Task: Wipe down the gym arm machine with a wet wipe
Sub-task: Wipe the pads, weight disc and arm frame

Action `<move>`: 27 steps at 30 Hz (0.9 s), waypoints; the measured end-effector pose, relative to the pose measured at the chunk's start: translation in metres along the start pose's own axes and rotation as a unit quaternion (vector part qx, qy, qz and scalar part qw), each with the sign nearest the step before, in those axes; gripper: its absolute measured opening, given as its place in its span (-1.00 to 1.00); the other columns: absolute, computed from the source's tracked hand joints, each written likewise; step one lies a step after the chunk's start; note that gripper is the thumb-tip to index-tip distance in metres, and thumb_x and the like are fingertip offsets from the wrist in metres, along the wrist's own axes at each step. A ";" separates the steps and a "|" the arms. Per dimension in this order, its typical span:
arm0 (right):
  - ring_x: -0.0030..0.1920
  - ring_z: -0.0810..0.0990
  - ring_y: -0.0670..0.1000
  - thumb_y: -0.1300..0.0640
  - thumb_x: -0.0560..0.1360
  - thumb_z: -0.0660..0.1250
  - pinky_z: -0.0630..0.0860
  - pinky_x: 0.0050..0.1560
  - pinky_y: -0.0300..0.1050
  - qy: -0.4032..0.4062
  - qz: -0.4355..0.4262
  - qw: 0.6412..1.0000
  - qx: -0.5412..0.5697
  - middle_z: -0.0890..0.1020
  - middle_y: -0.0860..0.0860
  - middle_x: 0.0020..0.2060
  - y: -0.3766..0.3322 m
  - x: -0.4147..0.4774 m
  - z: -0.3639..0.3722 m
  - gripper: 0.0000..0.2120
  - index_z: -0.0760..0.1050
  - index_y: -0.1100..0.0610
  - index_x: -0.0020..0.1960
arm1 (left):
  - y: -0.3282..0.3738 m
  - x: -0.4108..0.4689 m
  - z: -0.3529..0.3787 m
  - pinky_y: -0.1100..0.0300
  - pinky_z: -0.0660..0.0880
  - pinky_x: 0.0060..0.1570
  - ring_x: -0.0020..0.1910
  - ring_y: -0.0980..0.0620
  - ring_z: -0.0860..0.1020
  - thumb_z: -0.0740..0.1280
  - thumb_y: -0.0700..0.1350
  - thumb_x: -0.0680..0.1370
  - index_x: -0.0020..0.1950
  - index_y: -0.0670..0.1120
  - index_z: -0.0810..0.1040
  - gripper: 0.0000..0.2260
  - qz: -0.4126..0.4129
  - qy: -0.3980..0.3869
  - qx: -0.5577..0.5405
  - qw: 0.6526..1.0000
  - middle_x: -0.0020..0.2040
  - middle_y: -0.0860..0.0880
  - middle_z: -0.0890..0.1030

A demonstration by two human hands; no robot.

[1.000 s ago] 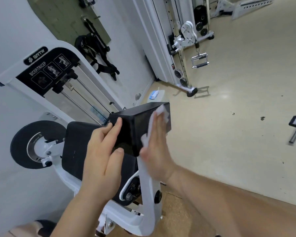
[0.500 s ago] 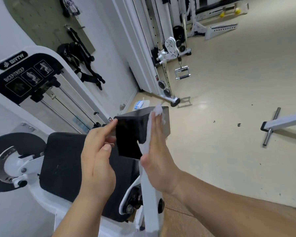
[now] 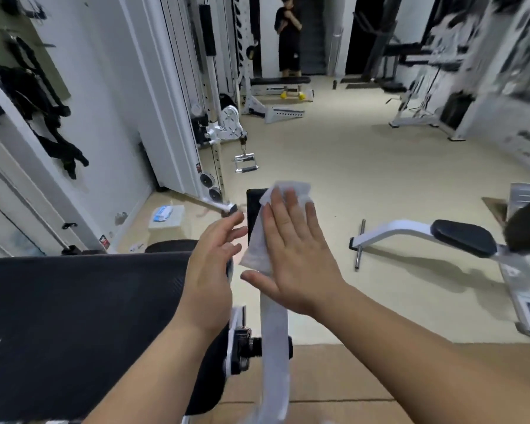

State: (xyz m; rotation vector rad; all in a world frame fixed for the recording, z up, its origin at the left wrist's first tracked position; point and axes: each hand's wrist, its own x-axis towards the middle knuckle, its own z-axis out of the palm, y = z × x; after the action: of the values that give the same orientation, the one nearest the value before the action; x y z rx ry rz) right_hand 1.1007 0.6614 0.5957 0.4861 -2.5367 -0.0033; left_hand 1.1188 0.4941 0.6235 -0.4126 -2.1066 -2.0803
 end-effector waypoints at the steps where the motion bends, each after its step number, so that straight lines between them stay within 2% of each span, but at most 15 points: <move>1: 0.65 -0.21 0.22 -0.47 0.58 -0.07 -0.17 0.62 0.28 -0.004 -0.006 1.000 -0.013 -0.11 0.24 0.65 0.001 0.006 -0.005 -0.04 -0.04 0.28 0.65 | -0.004 0.001 -0.002 -0.10 0.42 0.39 0.36 0.04 0.51 0.12 -0.04 0.54 0.43 -0.04 0.48 -0.53 -0.004 -0.004 -0.008 1.000 0.38 0.00 0.54; 4: 0.65 -0.18 0.21 -0.46 0.59 -0.08 -0.11 0.62 0.27 -0.004 -0.003 1.000 -0.026 -0.09 0.23 0.65 -0.003 0.024 -0.014 -0.04 -0.03 0.29 0.65 | -0.014 0.003 -0.009 -0.12 0.37 0.43 0.41 0.06 0.46 0.08 -0.09 0.54 0.45 -0.05 0.49 -0.51 -0.026 -0.017 -0.026 0.999 0.39 0.01 0.54; 8: 0.66 -0.12 0.21 -0.42 0.60 0.00 -0.05 0.62 0.27 -0.011 -0.024 0.999 -0.042 -0.05 0.22 0.65 -0.012 0.002 -0.005 -0.08 -0.01 0.27 0.66 | -0.019 -0.005 -0.012 -0.06 0.30 0.49 0.46 0.14 0.40 0.09 0.00 0.55 0.47 -0.02 0.48 -0.50 -0.040 -0.062 -0.030 0.997 0.44 0.10 0.50; 12: 0.66 -0.06 0.19 -0.42 0.62 -0.02 -0.02 0.60 0.24 -0.030 -0.071 0.994 -0.079 -0.04 0.20 0.65 -0.008 -0.038 0.004 -0.10 -0.05 0.24 0.66 | -0.022 -0.018 -0.020 0.16 0.28 0.49 0.42 0.32 0.37 0.10 0.02 0.52 0.45 0.13 0.44 -0.52 -0.069 -0.095 -0.016 0.993 0.45 0.21 0.45; 17: 0.66 -0.11 0.21 -0.42 0.60 -0.03 -0.06 0.63 0.25 -0.025 -0.031 0.997 -0.065 -0.06 0.20 0.66 -0.011 0.024 -0.013 -0.08 -0.02 0.26 0.66 | -0.020 -0.018 -0.026 0.41 0.26 0.40 0.40 0.43 0.32 0.10 0.03 0.55 0.46 0.16 0.37 -0.54 -0.071 -0.119 -0.022 0.990 0.42 0.29 0.42; 21: 0.66 -0.18 0.19 -0.41 0.60 -0.02 -0.10 0.63 0.23 -0.023 -0.007 0.997 -0.075 -0.11 0.19 0.66 -0.017 0.038 -0.014 -0.08 -0.06 0.25 0.67 | -0.023 -0.010 -0.029 0.18 0.23 0.51 0.46 0.37 0.28 0.09 0.06 0.56 0.59 0.04 0.29 -0.44 -0.082 -0.101 -0.030 0.991 0.51 0.21 0.37; 24: 0.66 -0.12 0.21 -0.32 0.64 0.12 -0.04 0.63 0.23 -0.008 -0.031 0.996 -0.082 -0.06 0.20 0.66 -0.018 0.004 -0.001 -0.13 -0.03 0.26 0.66 | -0.027 -0.016 -0.031 0.30 0.29 0.43 0.42 0.36 0.35 0.10 0.06 0.56 0.55 0.09 0.33 -0.47 -0.086 -0.100 -0.032 0.991 0.49 0.21 0.41; 27: 0.65 -0.01 0.23 -0.09 0.64 0.30 0.00 0.63 0.22 0.011 -0.064 0.995 -0.072 0.04 0.22 0.64 -0.013 -0.034 0.010 -0.22 0.06 0.29 0.64 | -0.036 -0.030 -0.034 0.32 0.28 0.39 0.42 0.32 0.38 0.09 0.08 0.55 0.57 0.09 0.30 -0.44 -0.112 -0.092 -0.017 0.989 0.50 0.21 0.40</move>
State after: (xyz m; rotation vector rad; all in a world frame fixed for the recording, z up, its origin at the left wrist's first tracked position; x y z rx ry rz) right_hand 1.1260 0.6602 0.5681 0.5849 -2.4582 -0.2258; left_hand 1.1341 0.4580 0.5811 -0.4030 -2.3189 -2.2837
